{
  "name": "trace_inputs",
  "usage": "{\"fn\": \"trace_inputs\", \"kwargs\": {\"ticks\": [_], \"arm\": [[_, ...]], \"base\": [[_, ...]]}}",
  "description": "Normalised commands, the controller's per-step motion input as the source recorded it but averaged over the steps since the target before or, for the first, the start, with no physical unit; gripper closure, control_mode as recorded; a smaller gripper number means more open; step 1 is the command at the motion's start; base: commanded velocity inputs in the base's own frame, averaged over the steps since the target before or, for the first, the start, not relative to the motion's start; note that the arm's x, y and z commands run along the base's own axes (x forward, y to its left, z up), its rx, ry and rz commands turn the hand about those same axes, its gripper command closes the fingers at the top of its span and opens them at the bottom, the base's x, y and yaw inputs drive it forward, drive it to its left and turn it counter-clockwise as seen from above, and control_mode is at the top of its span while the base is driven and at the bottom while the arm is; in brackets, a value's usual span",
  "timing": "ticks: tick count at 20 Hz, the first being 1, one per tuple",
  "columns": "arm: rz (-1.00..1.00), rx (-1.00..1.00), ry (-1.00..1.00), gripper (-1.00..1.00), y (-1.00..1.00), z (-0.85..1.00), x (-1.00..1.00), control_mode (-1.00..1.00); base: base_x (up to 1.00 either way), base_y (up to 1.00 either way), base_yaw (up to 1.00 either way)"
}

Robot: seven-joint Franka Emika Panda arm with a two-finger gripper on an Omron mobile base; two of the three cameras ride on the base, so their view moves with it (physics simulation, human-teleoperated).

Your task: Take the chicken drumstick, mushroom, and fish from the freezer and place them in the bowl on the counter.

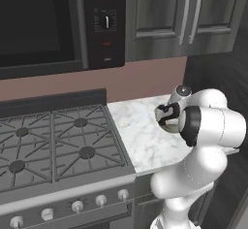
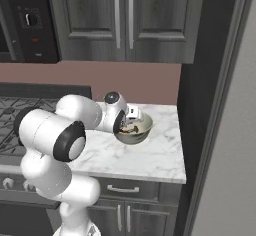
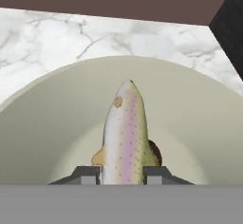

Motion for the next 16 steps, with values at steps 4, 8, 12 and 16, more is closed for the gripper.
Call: {"fn": "trace_inputs", "kwargs": {"ticks": [4,8,12,16], "arm": [[-0.01,0.02,0.0,-1.0,-0.09,0.09,0.0,-1.0],[-0.02,0.01,-0.13,-1.0,-0.03,0.55,-0.3,-1.0],[-0.08,0.0,-0.27,-1.0,0.0,1.0,-0.81,-1.0],[-0.08,0.02,-0.39,-1.0,0.0,1.0,-1.0,-1.0]], "base": [[0.0,0.0,0.0],[0.0,0.0,0.0],[0.0,0.0,0.0],[0.0,0.0,0.0]]}}
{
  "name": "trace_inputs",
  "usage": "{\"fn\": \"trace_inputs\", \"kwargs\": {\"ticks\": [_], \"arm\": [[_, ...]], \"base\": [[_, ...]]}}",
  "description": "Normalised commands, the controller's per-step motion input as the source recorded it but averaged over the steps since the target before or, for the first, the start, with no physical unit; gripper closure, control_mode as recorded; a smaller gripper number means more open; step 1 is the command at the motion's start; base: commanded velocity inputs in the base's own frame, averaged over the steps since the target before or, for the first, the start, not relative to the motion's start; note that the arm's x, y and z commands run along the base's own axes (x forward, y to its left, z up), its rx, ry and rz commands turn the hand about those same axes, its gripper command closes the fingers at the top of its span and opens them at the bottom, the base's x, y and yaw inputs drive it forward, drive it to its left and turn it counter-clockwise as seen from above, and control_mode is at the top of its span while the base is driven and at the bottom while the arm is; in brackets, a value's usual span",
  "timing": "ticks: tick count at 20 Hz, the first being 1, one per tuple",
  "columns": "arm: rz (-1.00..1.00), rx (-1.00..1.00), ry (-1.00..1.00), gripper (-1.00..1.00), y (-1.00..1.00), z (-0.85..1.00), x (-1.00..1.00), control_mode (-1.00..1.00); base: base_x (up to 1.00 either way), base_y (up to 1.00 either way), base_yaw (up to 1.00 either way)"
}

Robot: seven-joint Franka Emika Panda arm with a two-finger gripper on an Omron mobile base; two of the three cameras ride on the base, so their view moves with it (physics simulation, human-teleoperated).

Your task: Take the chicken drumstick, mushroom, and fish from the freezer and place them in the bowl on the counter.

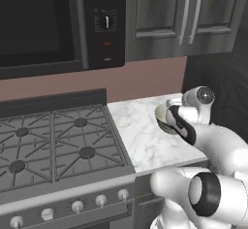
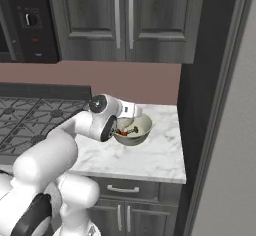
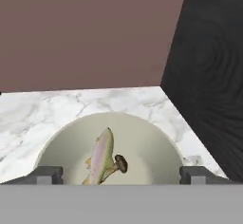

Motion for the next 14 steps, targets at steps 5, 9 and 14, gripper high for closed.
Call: {"fn": "trace_inputs", "kwargs": {"ticks": [5,9,14], "arm": [[-0.07,0.01,-0.42,-1.0,0.0,1.0,-1.0,-1.0],[-0.07,0.0,-0.53,-1.0,0.0,1.0,-1.0,-1.0],[-0.05,0.0,-0.63,-1.0,0.0,1.0,-1.0,-1.0]], "base": [[0.0,0.0,0.0],[0.0,0.0,0.0],[0.0,0.0,0.0]]}}
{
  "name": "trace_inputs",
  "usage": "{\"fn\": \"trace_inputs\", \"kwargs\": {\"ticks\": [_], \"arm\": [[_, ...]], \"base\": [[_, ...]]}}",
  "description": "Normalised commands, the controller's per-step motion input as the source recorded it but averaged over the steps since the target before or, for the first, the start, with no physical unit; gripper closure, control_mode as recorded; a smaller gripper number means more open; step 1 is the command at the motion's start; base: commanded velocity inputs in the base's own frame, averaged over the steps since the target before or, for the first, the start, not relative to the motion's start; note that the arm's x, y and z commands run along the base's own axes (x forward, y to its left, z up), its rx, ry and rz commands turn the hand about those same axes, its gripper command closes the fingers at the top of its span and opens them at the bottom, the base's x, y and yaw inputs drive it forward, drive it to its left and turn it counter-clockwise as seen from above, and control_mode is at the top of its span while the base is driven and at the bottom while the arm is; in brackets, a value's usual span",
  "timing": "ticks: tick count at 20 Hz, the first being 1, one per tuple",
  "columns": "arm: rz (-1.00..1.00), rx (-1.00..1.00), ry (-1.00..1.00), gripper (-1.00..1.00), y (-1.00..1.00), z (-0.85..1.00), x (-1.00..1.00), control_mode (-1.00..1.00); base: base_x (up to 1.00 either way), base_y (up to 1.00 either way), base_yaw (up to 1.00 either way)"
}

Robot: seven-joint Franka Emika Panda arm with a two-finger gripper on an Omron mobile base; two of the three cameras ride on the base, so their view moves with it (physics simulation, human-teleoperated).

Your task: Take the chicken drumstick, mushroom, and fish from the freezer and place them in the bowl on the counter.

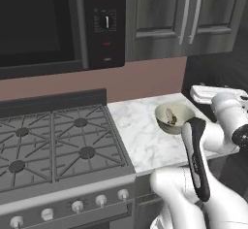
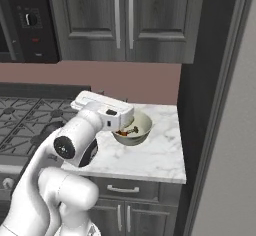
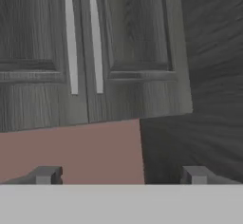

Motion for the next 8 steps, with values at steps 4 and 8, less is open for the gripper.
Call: {"fn": "trace_inputs", "kwargs": {"ticks": [4,8], "arm": [[-0.09,0.0,-0.51,-1.0,0.0,1.0,-1.0,-1.0],[-0.05,0.0,-0.49,-1.0,0.0,0.97,-1.0,-1.0]], "base": [[0.0,0.0,0.0],[0.0,0.0,0.0]]}}
